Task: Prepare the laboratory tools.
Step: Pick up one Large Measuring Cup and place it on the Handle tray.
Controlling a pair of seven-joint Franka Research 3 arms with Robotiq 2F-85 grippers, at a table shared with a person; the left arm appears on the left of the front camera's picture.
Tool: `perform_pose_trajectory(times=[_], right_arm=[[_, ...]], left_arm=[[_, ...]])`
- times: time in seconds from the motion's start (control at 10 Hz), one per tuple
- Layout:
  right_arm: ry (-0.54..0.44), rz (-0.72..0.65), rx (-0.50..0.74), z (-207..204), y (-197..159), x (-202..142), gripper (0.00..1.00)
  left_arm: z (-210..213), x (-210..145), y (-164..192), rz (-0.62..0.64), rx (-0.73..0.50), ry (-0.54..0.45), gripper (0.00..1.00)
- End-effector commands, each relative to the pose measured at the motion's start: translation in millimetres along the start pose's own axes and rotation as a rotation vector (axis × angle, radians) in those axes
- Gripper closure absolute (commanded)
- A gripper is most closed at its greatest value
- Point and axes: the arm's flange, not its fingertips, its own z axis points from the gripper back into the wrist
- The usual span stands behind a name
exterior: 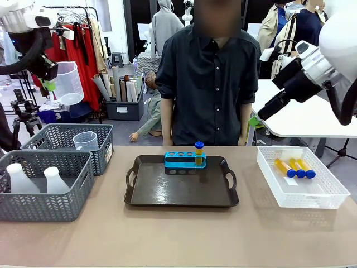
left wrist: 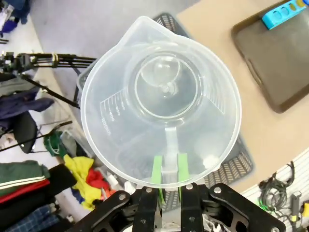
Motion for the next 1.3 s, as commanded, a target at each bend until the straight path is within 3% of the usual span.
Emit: perform_pose_trajectory(times=[0.0, 0.9, 1.2], right_arm=[[-0.015, -0.002, 0.015, 0.7, -0.2, 1.1, 0.00], [-0.015, -0.002, 0.015, 0.7, -0.2, 1.1, 0.00], [-0.015, -0.002, 0.015, 0.7, -0.2, 1.1, 0.00]], left_arm=[[-0.7, -0.7, 0.0, 0.010, -0.002, 0.004, 1.00], [-0.7, -0.7, 0.0, 0.010, -0.002, 0.004, 1.00], [5.7, 6.1, -9.1, -0.083, -0.003, 0.018, 1.00]])
